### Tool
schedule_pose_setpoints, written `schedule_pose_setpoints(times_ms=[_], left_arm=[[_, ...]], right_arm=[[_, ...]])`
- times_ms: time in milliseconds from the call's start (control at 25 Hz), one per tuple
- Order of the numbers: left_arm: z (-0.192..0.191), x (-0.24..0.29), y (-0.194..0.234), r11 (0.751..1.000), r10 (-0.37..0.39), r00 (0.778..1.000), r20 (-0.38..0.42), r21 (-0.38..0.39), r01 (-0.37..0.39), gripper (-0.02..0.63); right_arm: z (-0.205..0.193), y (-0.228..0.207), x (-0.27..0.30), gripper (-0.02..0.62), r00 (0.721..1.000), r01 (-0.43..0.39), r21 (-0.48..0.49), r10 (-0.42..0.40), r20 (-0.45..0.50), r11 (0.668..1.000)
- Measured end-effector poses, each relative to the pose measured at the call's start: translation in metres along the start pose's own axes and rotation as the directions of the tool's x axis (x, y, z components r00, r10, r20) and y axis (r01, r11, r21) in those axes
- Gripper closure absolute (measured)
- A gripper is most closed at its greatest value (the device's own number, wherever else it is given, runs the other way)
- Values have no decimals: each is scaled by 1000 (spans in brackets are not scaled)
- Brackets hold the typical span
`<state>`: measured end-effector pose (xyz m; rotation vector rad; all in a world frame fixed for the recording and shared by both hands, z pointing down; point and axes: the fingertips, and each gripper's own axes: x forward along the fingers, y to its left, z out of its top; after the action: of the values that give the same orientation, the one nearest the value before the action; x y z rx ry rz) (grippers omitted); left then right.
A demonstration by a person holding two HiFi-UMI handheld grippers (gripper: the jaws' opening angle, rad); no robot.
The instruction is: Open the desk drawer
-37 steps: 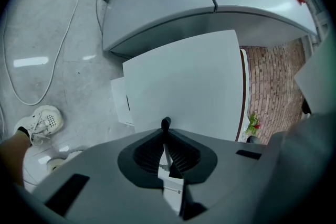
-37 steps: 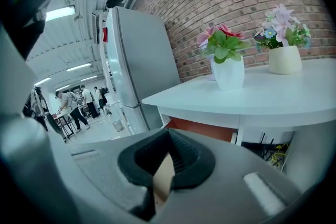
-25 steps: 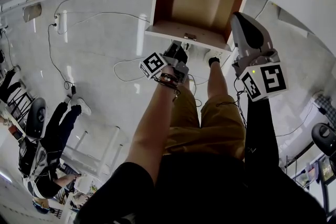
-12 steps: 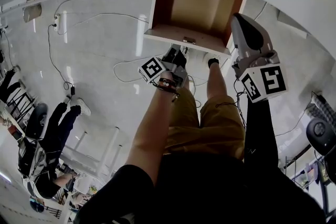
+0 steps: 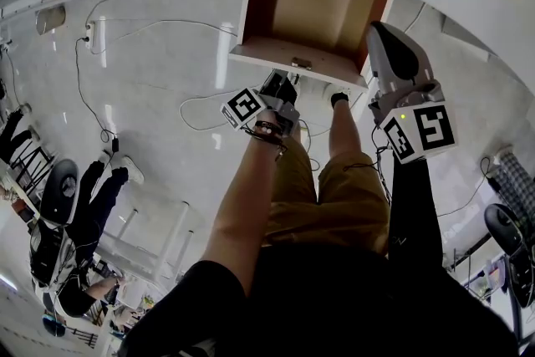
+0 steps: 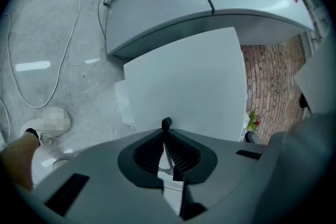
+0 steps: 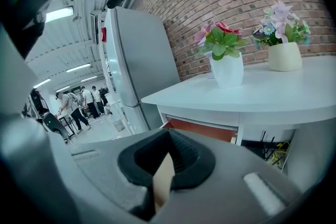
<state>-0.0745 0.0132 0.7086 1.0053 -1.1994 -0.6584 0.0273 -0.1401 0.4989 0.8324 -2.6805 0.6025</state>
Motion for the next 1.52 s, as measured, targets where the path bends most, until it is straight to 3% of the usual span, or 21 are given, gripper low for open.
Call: schedule_pose_setpoints(times_ms=[680,1520], left_arm=[[6,21,22,996,84,996,2,31,-84,577],[12,47,47,995,98,992,74,-36,-96,577]], right_arm=[[-18,-9,1,595,1000,0,31,1,-22,1000],[-35,-14,5,595,999,-10,54,12,-47,999]])
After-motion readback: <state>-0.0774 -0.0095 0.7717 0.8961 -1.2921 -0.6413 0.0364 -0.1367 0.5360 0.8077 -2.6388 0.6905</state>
